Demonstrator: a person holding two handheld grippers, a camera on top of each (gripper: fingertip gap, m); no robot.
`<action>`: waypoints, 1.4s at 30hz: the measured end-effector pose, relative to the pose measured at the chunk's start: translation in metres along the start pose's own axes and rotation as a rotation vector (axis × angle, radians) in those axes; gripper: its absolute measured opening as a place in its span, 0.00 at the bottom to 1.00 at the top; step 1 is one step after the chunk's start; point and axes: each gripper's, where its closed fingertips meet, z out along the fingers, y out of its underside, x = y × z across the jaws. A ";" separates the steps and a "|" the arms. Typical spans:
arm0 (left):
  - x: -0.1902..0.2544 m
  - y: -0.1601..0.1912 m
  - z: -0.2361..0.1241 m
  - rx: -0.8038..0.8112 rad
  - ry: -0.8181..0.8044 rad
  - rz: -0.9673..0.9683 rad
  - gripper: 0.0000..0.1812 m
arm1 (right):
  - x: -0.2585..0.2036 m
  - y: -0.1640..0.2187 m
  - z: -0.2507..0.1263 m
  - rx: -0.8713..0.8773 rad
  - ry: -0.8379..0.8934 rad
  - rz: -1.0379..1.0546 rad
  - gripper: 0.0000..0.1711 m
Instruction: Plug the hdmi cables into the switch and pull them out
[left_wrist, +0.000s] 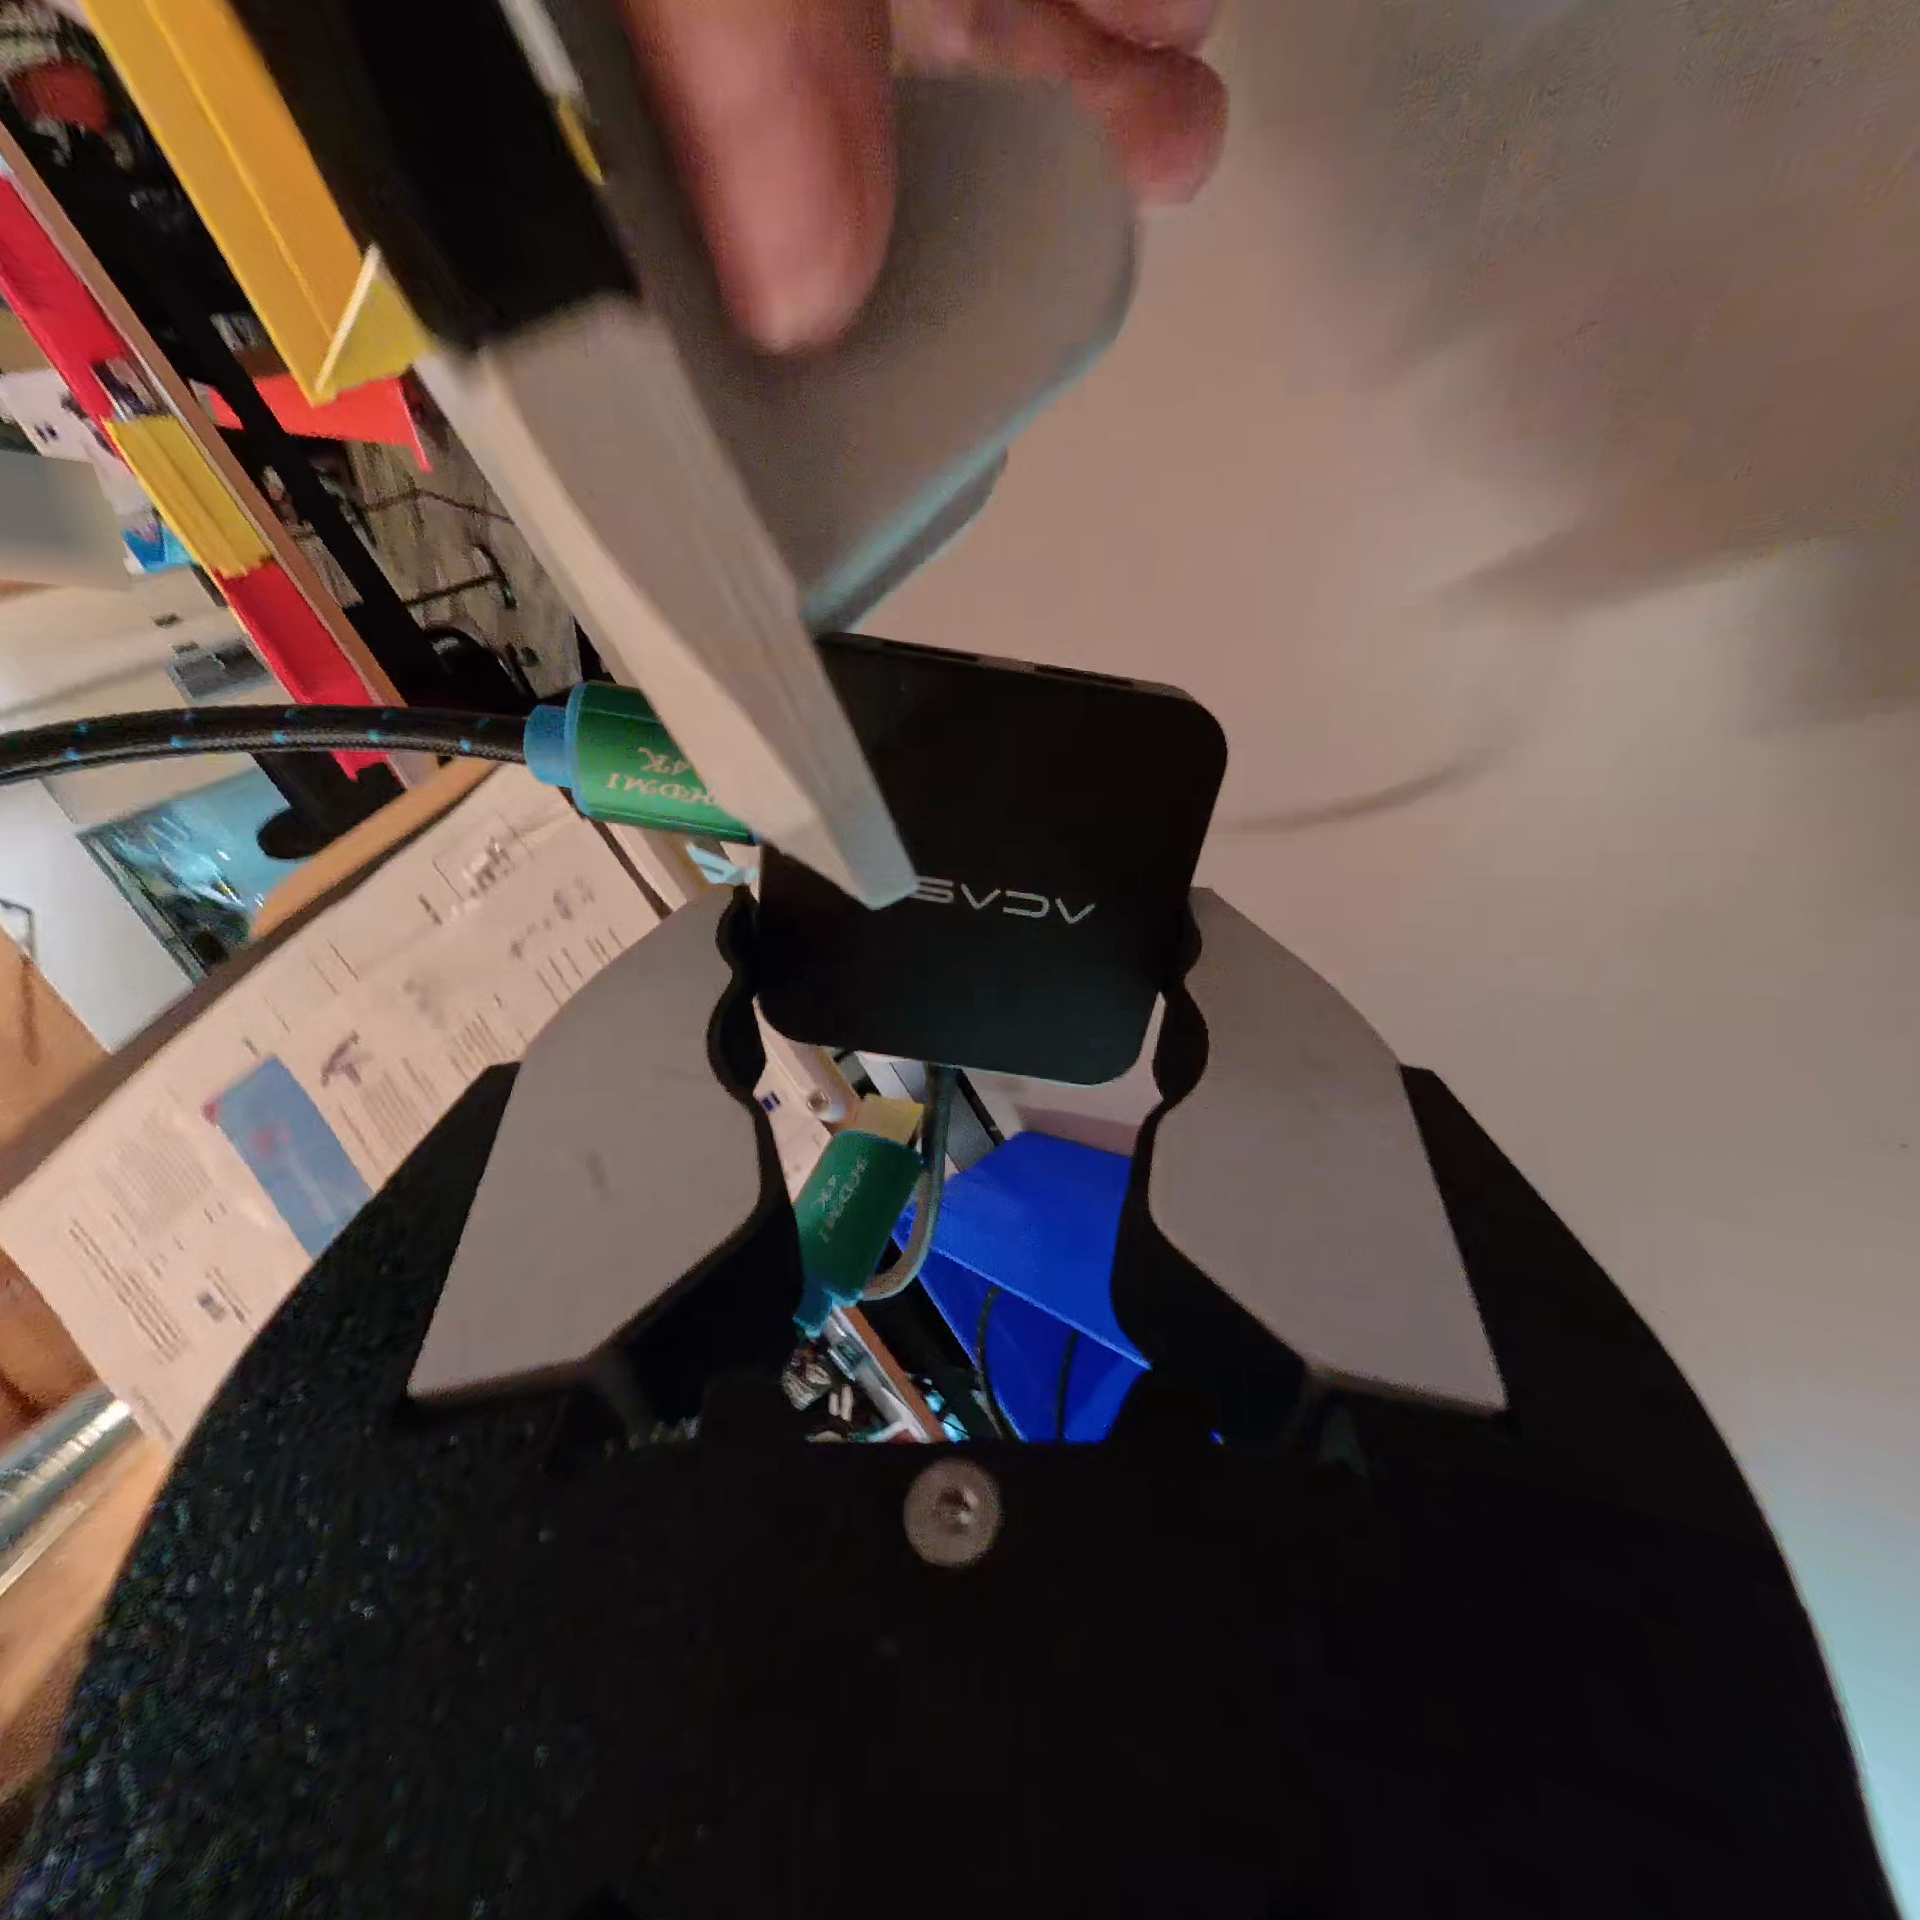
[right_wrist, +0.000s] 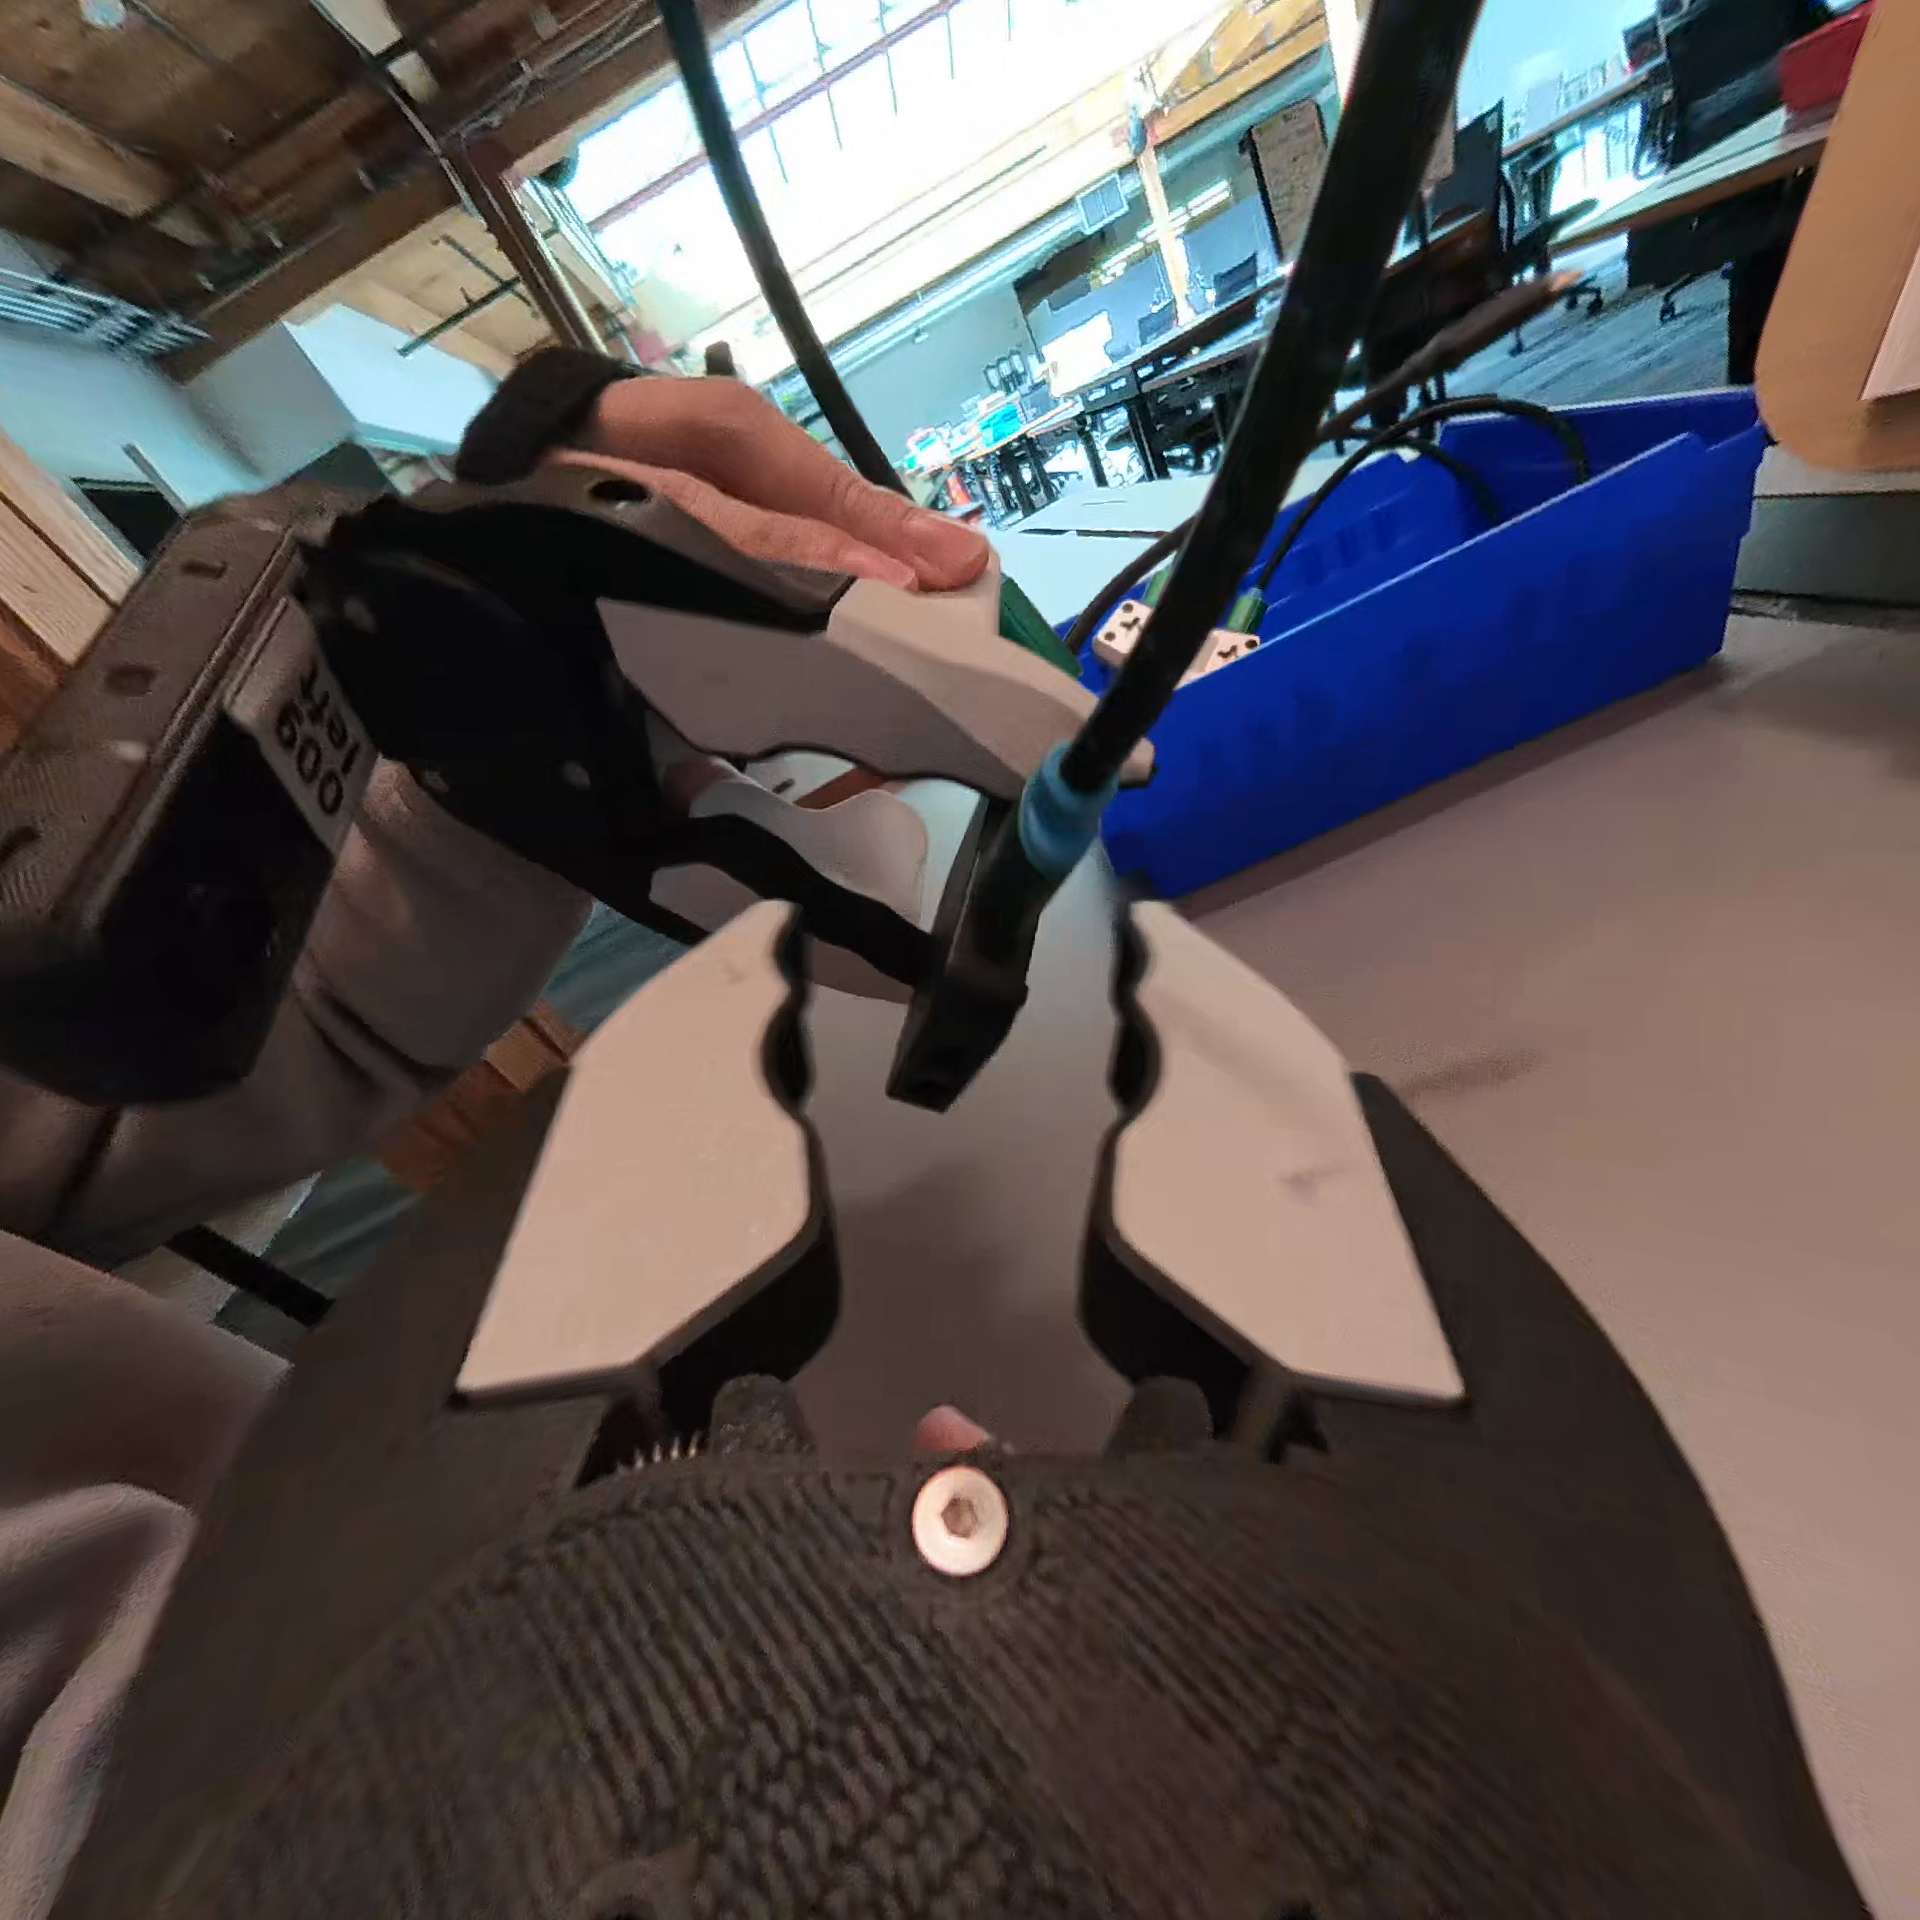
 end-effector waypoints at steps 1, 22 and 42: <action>0.001 -0.006 0.003 0.008 -0.002 0.027 0.41 | 0.002 0.002 -0.001 -0.005 -0.002 0.010 0.20; -0.032 -0.044 -0.013 0.476 -0.483 -0.834 0.48 | 0.049 -0.042 -0.053 0.559 -0.163 0.599 0.08; -0.003 -0.029 0.002 0.734 -0.443 -1.117 0.40 | 0.014 0.003 -0.013 0.304 -0.085 0.488 0.09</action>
